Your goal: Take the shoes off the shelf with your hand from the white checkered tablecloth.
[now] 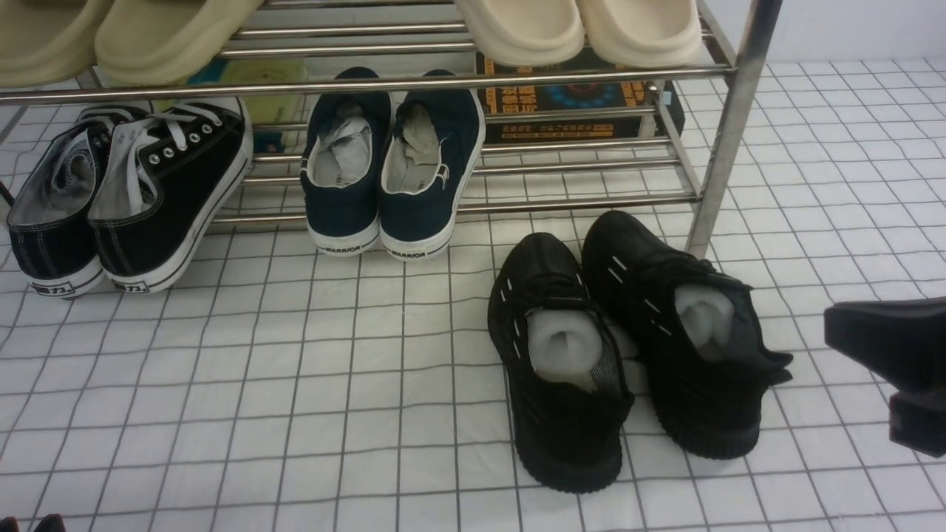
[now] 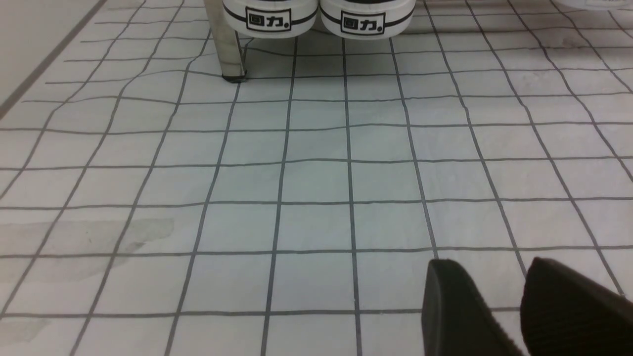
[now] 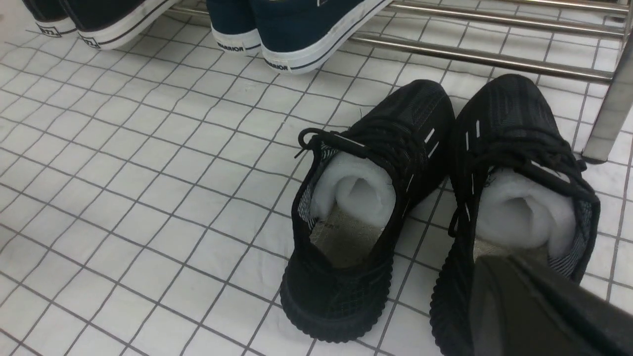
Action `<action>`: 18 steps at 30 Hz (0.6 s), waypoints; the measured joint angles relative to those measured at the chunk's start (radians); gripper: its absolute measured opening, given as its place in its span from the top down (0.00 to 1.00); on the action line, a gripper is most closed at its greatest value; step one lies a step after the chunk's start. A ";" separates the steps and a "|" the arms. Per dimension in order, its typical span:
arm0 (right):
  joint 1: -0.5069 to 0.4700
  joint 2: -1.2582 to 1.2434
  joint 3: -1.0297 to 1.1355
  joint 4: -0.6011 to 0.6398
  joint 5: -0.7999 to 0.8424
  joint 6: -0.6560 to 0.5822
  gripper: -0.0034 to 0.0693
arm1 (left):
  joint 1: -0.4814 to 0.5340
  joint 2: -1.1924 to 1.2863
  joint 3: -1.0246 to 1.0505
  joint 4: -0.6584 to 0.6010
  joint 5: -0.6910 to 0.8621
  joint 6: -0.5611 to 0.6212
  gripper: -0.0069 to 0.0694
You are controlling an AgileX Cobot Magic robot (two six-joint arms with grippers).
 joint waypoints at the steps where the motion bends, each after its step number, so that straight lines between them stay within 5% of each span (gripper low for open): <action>1: 0.000 0.000 0.000 0.000 0.000 0.000 0.95 | 0.000 0.000 0.000 0.000 0.000 0.000 0.60; 12: 0.000 -0.023 0.021 -0.057 0.007 -0.001 0.94 | 0.000 0.000 0.000 0.000 0.000 0.000 0.60; 18: -0.117 -0.174 0.146 -0.129 0.007 -0.001 0.93 | 0.000 0.000 0.000 0.000 0.000 0.000 0.60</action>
